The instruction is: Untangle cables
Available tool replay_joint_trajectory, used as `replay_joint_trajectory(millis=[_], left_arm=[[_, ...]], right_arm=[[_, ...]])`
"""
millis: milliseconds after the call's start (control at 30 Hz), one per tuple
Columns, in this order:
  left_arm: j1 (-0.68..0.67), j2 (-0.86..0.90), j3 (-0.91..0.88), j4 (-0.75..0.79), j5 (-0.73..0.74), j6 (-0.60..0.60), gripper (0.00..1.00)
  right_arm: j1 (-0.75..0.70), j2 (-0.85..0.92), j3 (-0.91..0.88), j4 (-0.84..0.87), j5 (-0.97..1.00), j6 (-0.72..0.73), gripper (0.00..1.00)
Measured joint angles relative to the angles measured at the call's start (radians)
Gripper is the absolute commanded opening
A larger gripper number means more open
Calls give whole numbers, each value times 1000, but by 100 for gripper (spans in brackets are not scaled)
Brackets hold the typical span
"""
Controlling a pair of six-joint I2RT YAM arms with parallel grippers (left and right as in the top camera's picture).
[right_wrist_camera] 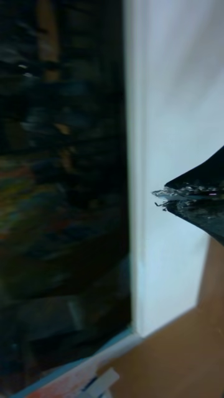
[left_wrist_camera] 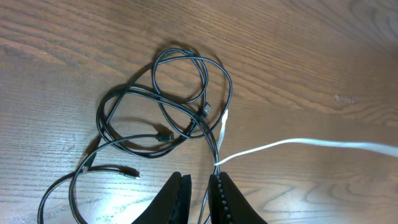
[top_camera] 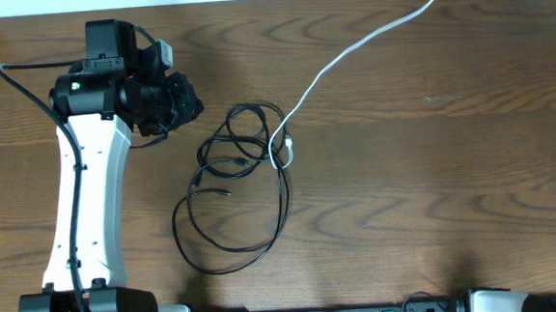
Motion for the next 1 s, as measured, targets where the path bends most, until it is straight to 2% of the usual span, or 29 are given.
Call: replay_joint_trajectory(millis=[300, 467, 567, 600, 767, 867, 1000], left_arm=[[0, 0, 0, 0, 0, 2, 16], [0, 0, 0, 6, 0, 2, 16], [0, 0, 0, 9, 0, 2, 16], [0, 0, 0, 11, 0, 2, 15], [0, 0, 0, 17, 0, 2, 16], [0, 0, 0, 19, 0, 2, 16], [0, 0, 0, 19, 0, 2, 16]], right_arm=[[-200, -3, 120, 48, 23, 11, 1], [-354, 0, 127, -25, 41, 16, 1], [-389, 19, 136, -165, 46, 6, 1], [-389, 41, 134, -268, 42, -11, 1], [-360, 166, 138, -576, 12, -81, 1], [-269, 343, 124, -790, 1, -186, 1], [-158, 499, 123, -906, 68, -261, 1]])
